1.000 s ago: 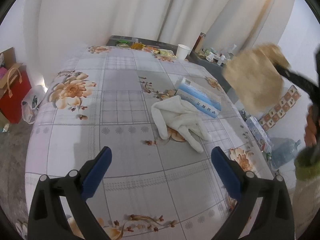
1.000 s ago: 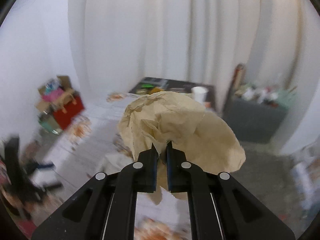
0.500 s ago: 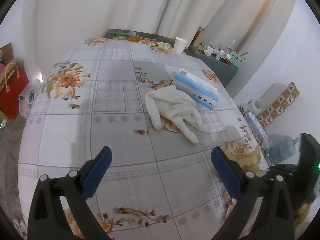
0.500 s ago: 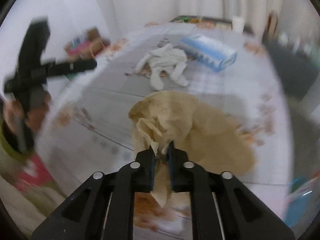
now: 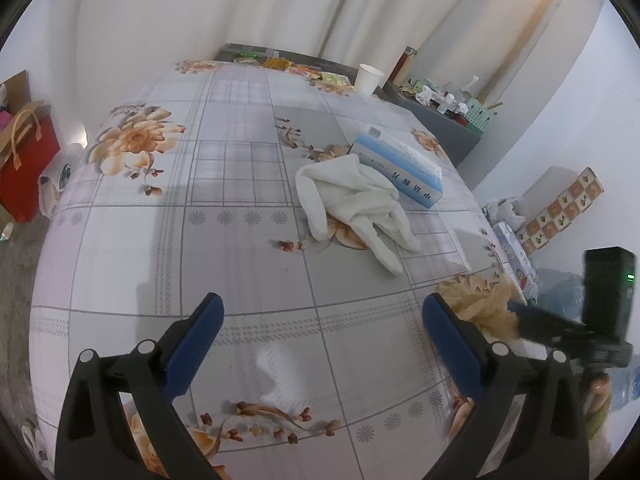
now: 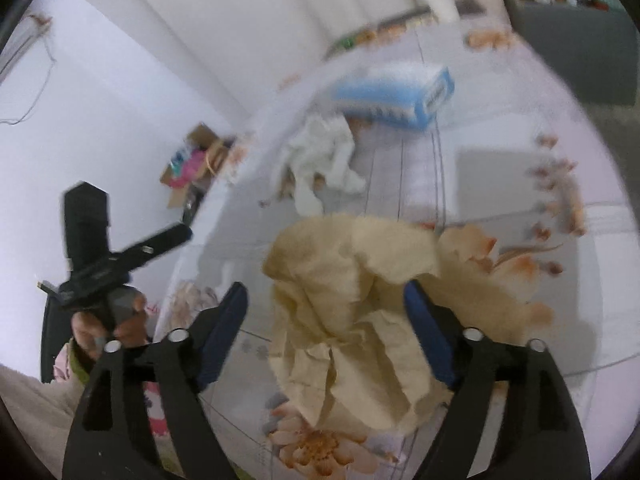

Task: Collect trash
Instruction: 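Lift the brown paper with the right tool while the left tool reaches the white cloth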

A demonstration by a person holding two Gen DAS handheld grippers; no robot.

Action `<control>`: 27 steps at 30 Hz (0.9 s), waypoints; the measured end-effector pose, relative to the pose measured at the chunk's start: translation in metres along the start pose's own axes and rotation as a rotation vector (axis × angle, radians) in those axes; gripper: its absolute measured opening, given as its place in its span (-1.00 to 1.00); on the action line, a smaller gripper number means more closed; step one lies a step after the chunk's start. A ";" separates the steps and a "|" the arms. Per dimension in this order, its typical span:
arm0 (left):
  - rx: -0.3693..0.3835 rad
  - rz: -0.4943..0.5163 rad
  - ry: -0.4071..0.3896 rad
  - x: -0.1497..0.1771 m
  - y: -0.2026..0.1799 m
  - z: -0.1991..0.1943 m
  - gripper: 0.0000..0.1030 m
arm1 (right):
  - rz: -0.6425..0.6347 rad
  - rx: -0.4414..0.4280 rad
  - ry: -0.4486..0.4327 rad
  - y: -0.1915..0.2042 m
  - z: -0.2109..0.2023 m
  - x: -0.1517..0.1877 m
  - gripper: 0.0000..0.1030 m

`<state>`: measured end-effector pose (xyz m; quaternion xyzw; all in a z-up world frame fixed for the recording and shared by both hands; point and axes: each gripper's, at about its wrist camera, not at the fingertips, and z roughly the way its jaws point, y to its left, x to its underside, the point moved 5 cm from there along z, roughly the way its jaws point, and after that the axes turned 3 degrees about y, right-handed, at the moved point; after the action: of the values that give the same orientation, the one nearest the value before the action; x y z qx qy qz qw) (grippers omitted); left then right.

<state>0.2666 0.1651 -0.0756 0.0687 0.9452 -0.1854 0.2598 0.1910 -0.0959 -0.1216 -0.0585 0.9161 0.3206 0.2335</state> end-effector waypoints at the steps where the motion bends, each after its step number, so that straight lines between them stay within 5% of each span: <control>1: 0.001 0.001 0.001 0.000 0.000 0.001 0.89 | -0.011 0.012 -0.020 0.002 -0.005 0.000 0.62; 5: 0.004 0.009 0.010 0.001 -0.003 0.005 0.89 | -0.073 0.089 -0.065 0.002 -0.017 0.000 0.81; 14: -0.020 0.013 0.018 0.001 -0.005 0.006 0.89 | -0.248 0.251 0.072 0.005 0.042 0.014 0.82; 19: -0.034 0.010 0.019 -0.001 -0.003 0.007 0.89 | -0.367 0.403 0.072 0.012 0.052 0.020 0.77; 22: -0.035 0.008 0.023 -0.003 -0.006 0.011 0.89 | -0.313 0.393 0.044 0.004 0.040 0.017 0.38; 27: -0.022 0.021 0.031 -0.006 -0.019 0.017 0.89 | -0.077 0.242 0.002 -0.028 0.017 0.000 -0.60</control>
<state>0.2760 0.1410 -0.0804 0.0788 0.9502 -0.1711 0.2481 0.2051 -0.1076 -0.1485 -0.0654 0.9455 0.1984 0.2498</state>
